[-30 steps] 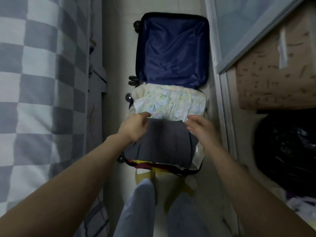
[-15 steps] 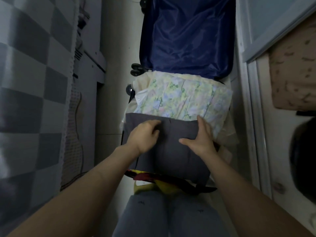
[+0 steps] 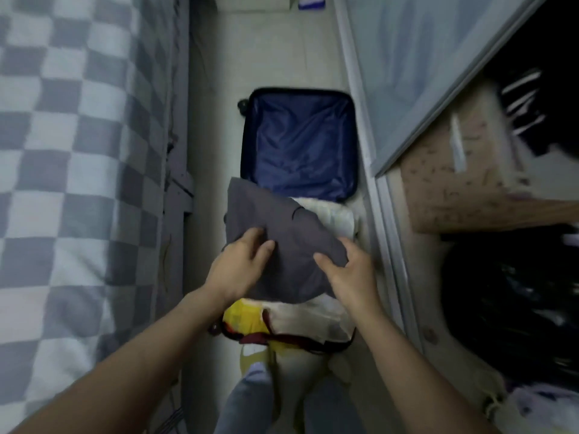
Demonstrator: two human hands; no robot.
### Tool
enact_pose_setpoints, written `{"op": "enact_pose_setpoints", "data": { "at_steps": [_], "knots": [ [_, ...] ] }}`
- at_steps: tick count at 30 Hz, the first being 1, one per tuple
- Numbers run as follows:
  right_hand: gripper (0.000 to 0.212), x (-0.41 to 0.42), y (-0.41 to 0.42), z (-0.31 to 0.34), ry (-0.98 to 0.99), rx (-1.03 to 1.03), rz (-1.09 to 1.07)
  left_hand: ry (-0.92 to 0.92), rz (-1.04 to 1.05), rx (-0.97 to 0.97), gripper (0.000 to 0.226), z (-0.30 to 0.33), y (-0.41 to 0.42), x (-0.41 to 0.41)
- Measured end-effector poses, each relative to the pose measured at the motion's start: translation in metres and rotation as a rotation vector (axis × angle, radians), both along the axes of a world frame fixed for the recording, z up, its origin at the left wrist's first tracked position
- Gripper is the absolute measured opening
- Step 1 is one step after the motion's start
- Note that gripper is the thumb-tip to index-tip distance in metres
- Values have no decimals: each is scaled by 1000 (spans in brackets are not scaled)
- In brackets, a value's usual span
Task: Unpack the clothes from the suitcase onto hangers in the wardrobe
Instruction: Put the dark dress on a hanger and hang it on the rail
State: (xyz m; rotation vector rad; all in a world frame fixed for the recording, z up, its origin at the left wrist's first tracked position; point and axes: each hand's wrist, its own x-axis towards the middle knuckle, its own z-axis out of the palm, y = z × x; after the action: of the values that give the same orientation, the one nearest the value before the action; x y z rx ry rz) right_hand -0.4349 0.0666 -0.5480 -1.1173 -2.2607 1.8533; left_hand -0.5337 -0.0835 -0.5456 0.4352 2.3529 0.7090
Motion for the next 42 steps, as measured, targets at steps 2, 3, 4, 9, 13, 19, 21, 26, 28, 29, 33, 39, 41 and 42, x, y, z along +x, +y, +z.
{"op": "enact_pose_setpoints", "data": {
  "at_steps": [2,3,4,9,13,19,21,26,28,29,33,39,41,42],
  "knots": [
    [18,-3,13,61,104,80,20,-55,132,114,42,55,16,-6],
    [15,-6,19,89,150,128,28,-92,190,193,47,84,25,-8],
    [13,-7,25,114,195,184,30,-150,245,269,52,112,35,-10],
    [20,-7,44,224,441,696,81,-634,296,581,86,246,83,-14],
    [26,3,51,282,501,911,218,-551,472,830,38,320,116,-6],
    [51,34,65,348,559,739,250,-398,499,901,19,378,125,-6],
    [30,42,82,365,619,672,-54,-418,480,953,20,395,125,-7],
    [50,48,121,399,415,360,-476,-457,390,1027,24,430,118,-10],
    [71,49,125,405,397,66,-492,-455,338,1051,30,437,117,-9],
    [83,48,124,406,413,-89,-467,-462,316,1061,31,437,117,-10],
    [80,42,108,413,598,-380,-381,-465,273,1069,47,437,113,-9],
    [38,29,94,425,697,-374,-505,-449,196,1036,60,438,103,-14],
    [41,27,94,427,698,-316,-586,-379,127,955,72,441,101,-20],
    [43,27,94,432,732,-295,-634,-312,93,940,82,443,101,-22]
  ]
}}
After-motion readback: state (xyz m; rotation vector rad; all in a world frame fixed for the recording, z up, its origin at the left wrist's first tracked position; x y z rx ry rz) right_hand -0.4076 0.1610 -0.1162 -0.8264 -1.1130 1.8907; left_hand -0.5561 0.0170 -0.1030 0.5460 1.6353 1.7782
